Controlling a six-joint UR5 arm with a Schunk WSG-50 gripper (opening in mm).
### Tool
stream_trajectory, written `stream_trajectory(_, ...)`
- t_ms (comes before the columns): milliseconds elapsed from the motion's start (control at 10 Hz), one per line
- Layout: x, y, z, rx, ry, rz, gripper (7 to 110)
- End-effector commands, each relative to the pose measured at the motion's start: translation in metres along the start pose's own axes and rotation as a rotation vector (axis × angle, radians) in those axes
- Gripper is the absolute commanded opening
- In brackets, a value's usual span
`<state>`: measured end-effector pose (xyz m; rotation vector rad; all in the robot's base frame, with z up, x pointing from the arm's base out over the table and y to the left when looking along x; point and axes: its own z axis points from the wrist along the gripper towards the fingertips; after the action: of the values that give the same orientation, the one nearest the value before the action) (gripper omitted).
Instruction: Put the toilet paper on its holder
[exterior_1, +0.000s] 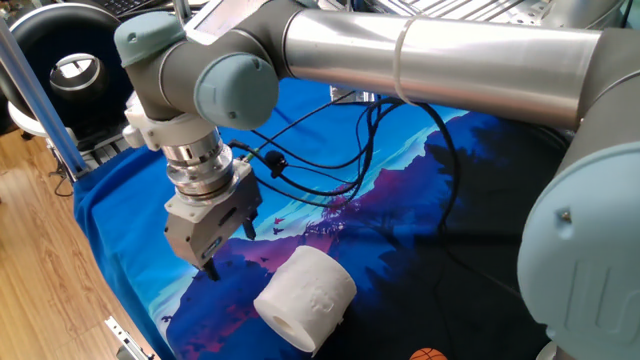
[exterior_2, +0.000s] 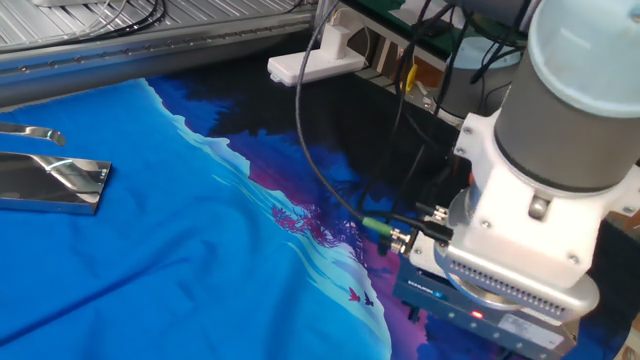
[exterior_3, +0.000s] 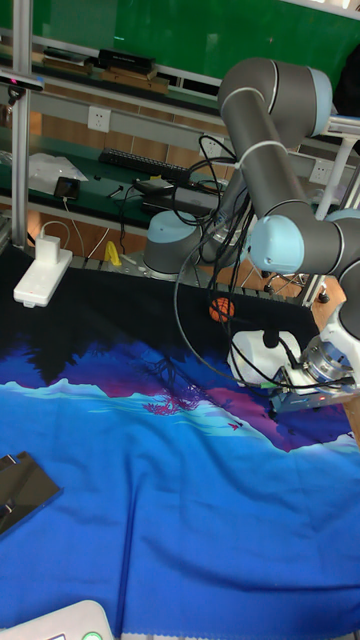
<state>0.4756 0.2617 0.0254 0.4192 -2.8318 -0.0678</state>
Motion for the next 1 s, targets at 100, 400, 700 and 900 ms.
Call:
stream_trajectory(100, 0.036, -0.002, 0.002, -0.011, 0.099, 0.036, 88)
stream_trajectory(400, 0.067, -0.019, 0.006, 0.026, 0.175, 0.024, 88)
stream_trajectory(700, 0.062, -0.003, -0.003, -0.005, 0.183, 0.043, 110)
stream_trajectory(900, 0.051, 0.002, -0.014, -0.018, 0.183, 0.041, 110)
